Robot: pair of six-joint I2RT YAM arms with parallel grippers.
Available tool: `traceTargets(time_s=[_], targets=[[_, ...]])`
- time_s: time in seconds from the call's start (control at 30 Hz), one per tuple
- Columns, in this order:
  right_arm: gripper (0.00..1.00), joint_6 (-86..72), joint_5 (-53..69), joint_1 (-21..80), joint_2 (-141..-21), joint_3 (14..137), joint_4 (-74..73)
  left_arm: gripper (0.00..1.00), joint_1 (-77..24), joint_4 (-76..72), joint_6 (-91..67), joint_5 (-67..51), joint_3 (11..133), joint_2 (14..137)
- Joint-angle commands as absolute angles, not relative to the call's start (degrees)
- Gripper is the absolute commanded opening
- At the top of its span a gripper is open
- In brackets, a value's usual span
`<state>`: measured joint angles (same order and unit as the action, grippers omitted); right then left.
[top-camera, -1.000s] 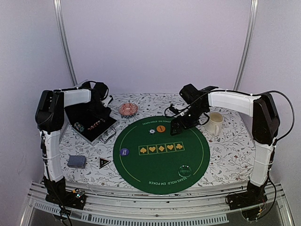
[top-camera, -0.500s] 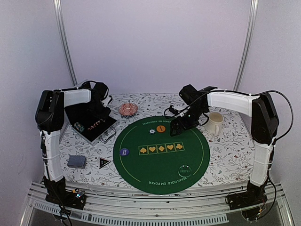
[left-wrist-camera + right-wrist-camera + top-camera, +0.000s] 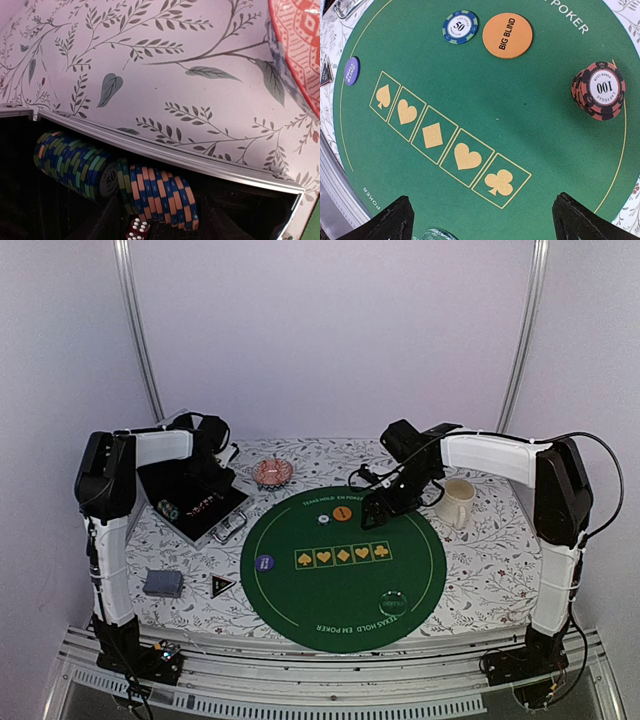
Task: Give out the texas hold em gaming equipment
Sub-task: Pick up the pile of poker chips from the chip case.
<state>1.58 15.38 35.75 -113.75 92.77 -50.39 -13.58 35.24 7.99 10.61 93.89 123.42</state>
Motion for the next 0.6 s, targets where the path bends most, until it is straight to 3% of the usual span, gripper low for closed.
traceTargets(time_s=[0.0, 0.47, 0.57], targets=[[0.99, 2.37, 15.93, 36.21, -114.74, 94.13, -51.29, 0.53, -12.62, 34.89, 7.6, 7.83, 93.84, 124.27], [0.99, 2.38, 16.2, 36.33, -114.81, 93.96, -51.47, 0.48, -11.57, 35.73, 6.58, 8.74, 94.72, 127.6], [0.99, 2.44, 16.18, 36.4, -114.79, 93.96, -51.49, 0.42, -11.6, 35.94, 6.29, 8.56, 94.91, 127.43]])
